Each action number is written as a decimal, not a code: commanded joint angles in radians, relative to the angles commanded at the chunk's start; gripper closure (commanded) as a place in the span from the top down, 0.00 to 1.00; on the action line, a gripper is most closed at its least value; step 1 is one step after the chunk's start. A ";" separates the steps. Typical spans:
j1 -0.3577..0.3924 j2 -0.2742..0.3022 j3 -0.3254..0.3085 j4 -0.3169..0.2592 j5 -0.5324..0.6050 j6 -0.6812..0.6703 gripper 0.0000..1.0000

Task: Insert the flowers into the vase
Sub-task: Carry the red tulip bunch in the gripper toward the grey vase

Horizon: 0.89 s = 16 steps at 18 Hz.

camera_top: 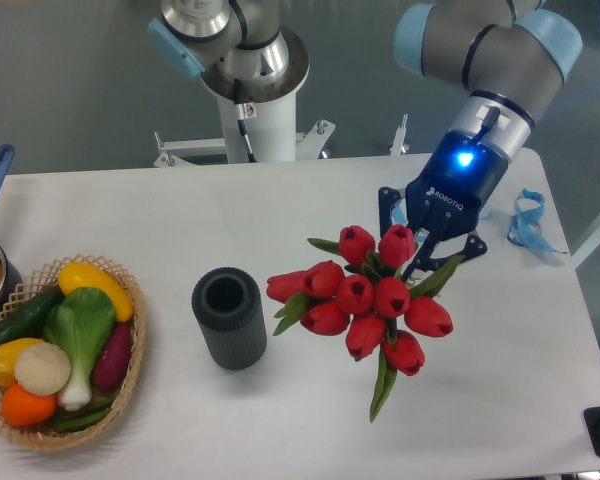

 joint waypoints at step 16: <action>-0.090 -0.012 -0.020 0.071 -0.049 -0.035 0.10</action>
